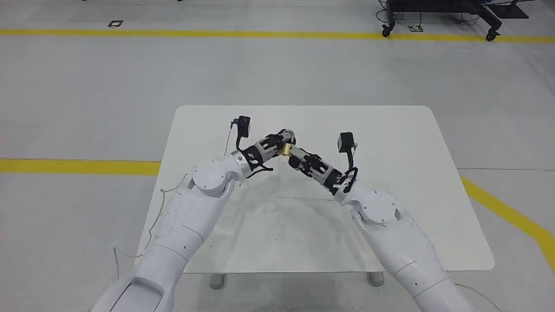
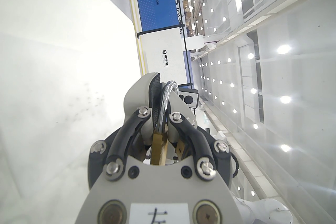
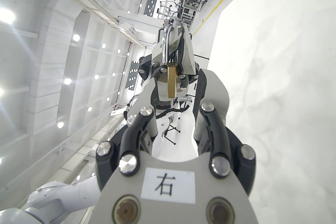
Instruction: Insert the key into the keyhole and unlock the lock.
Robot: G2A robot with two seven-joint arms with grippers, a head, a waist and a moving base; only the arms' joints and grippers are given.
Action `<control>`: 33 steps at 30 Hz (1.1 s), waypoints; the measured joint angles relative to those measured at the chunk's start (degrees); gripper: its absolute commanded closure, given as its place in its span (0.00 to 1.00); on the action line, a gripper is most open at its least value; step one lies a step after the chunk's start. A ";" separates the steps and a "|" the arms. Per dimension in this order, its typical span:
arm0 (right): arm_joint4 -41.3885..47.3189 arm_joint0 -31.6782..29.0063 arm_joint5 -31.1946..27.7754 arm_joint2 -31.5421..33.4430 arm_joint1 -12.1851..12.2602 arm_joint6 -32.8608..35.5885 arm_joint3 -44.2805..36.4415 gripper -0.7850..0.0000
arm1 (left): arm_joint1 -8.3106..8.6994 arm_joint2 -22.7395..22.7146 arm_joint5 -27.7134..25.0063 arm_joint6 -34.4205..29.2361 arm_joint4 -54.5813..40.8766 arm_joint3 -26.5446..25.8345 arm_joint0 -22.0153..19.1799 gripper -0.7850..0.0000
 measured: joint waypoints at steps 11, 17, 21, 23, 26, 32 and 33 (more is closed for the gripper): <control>4.42 0.43 -0.54 1.13 -0.07 2.25 1.48 1.00 | 0.10 0.11 -0.16 0.17 1.14 -0.09 0.19 1.00; 5.98 -0.22 -1.22 2.98 0.23 2.72 1.86 1.00 | 0.13 -0.10 -0.16 -0.13 0.62 0.06 0.20 1.00; 7.19 -0.76 -1.72 4.48 0.50 3.44 1.70 1.00 | 0.10 -0.08 0.12 -0.38 0.33 0.13 0.07 1.00; 7.67 -0.97 -1.76 4.82 0.57 3.98 1.52 1.00 | 0.08 -0.01 0.32 -0.50 0.28 0.17 -0.03 1.00; 8.89 -0.93 -1.32 4.83 0.59 5.64 1.97 0.65 | 0.01 0.05 1.06 -0.86 -0.36 0.32 -0.15 1.00; 8.26 -0.08 -1.20 3.83 0.36 5.88 4.19 0.60 | -0.08 0.04 3.30 -0.02 -0.75 0.41 -0.46 1.00; 8.19 -0.02 -1.43 3.65 0.31 5.90 4.34 0.60 | -0.07 0.04 3.71 0.07 -0.60 0.37 -0.51 1.00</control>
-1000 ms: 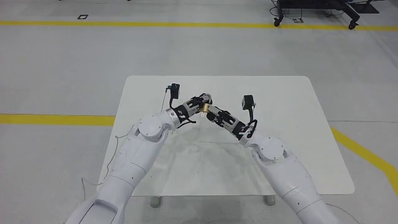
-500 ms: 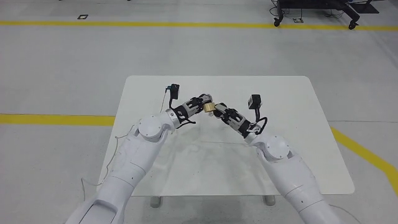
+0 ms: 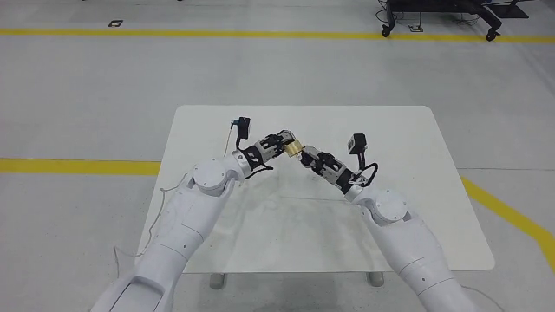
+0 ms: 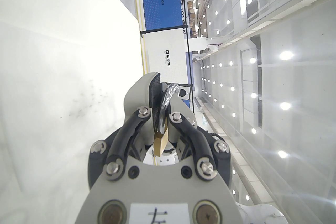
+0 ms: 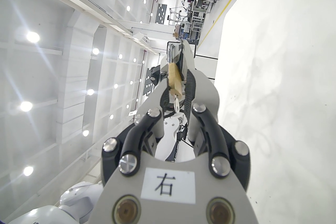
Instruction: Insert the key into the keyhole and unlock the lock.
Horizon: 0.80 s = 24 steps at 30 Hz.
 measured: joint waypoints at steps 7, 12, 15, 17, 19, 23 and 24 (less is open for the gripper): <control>0.14 0.13 -0.86 -0.71 -0.20 0.44 0.17 0.62 | 0.04 0.12 1.36 0.45 0.72 -0.36 0.02 1.00; 0.15 0.97 0.13 -1.65 -0.49 0.32 0.86 0.64 | 0.00 0.50 1.37 0.46 1.27 -0.79 0.29 1.00; 0.53 1.62 0.53 -2.20 -0.70 0.38 1.58 0.73 | 0.03 0.53 1.27 0.43 1.54 -0.79 0.41 1.00; 0.82 1.85 0.44 -2.38 -0.79 0.45 1.94 0.91 | 0.07 0.54 1.19 0.43 1.94 -0.79 0.45 1.00; 1.22 1.97 0.19 -2.45 -0.86 0.61 2.23 1.00 | 0.13 0.48 1.08 0.43 2.20 -0.86 0.53 1.00; 1.53 1.88 -0.34 -2.08 -0.85 0.46 2.49 1.00 | 0.21 0.40 0.91 0.24 2.53 -0.97 0.64 1.00; 1.65 1.77 -0.48 -1.91 -0.82 0.52 2.48 1.00 | 0.22 0.37 0.78 0.06 2.44 -0.98 0.68 1.00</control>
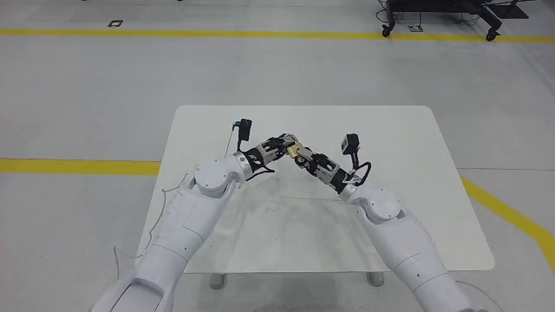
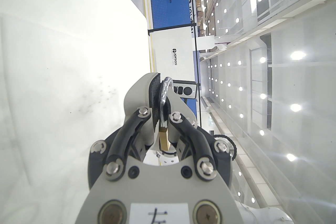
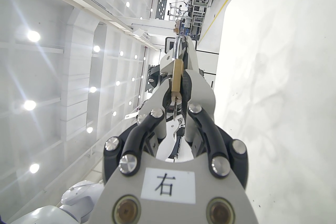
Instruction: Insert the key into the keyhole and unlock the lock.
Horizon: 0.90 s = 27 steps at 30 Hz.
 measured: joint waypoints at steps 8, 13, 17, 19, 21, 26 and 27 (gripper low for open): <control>0.15 -0.53 0.06 1.03 0.24 0.63 -0.54 1.00 | -0.01 0.02 -0.81 -2.36 -1.42 0.50 0.05 0.00; -0.21 -0.85 0.34 1.98 0.48 0.59 -1.18 1.00 | 0.07 -0.10 -0.84 -4.69 -2.46 0.87 -0.06 0.00; -1.08 -1.31 0.77 3.41 0.89 0.41 -1.31 1.00 | 0.26 -0.73 -1.29 -5.37 -3.12 1.03 0.03 0.00; -2.90 -1.63 1.76 4.78 1.38 0.48 -1.04 1.00 | 0.40 -1.20 -1.61 -5.26 -3.33 0.91 0.15 0.00; -5.45 -1.89 4.47 6.26 2.10 2.27 -0.84 1.00 | 0.58 -1.83 -1.94 -4.87 -3.44 0.67 0.30 0.00; -10.75 -3.11 12.87 10.38 4.05 8.61 -2.35 1.00 | 1.25 -4.02 -2.87 -4.04 -3.56 -0.48 0.78 0.00; -10.93 -3.79 14.00 11.25 4.36 9.45 -3.23 1.00 | 1.46 -4.68 -3.08 -3.92 -3.63 -0.90 0.97 0.00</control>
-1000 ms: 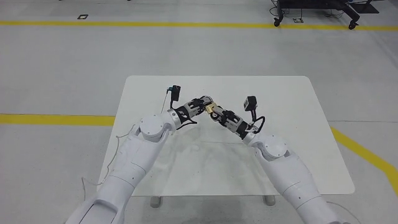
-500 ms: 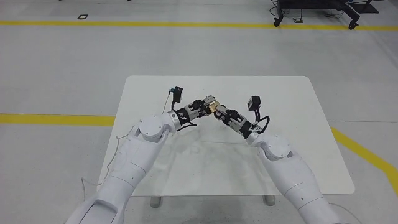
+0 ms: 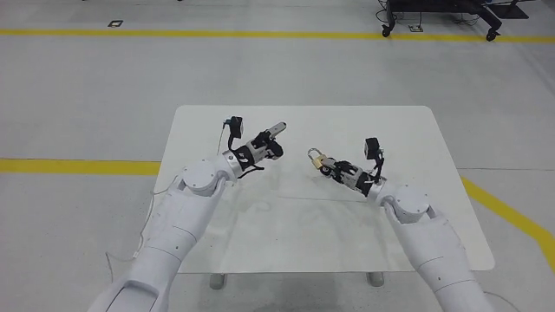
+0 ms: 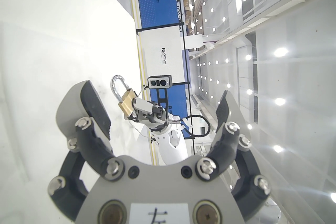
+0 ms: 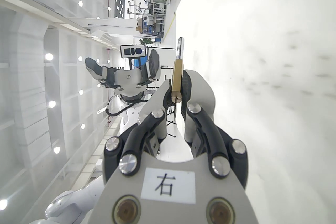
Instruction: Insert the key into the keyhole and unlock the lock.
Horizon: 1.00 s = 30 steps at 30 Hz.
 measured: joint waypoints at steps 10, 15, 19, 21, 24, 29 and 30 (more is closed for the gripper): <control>-8.32 0.32 10.83 -1.63 0.57 -3.27 -2.29 0.61 | 1.37 -3.29 -0.71 0.58 1.63 -3.75 2.15 0.00; -10.72 1.91 14.63 -3.55 0.32 -5.67 -1.33 0.51 | 1.61 -3.22 -0.72 0.52 2.38 -3.81 3.08 0.00; -10.36 1.51 15.39 -2.67 0.54 -6.05 -1.73 0.09 | 1.60 -3.22 -0.81 0.23 1.16 -3.00 3.08 0.00; -10.28 0.51 15.73 -1.12 0.89 -6.76 -2.92 0.02 | 1.61 -3.16 -0.94 0.06 1.03 -2.53 2.79 0.00; -10.75 -1.67 16.34 1.75 1.53 -8.25 -5.77 0.00 | 1.67 -3.12 -1.08 -0.15 1.16 -2.04 2.26 0.00; -7.85 -6.53 13.65 6.85 2.23 -10.38 -13.88 0.00 | 1.85 -3.38 -1.50 -0.20 1.34 -1.77 1.94 0.00; -6.73 -7.78 12.19 7.96 2.31 -10.93 -16.07 0.00 | 1.88 -3.36 -1.47 -0.21 1.43 -1.75 1.94 0.00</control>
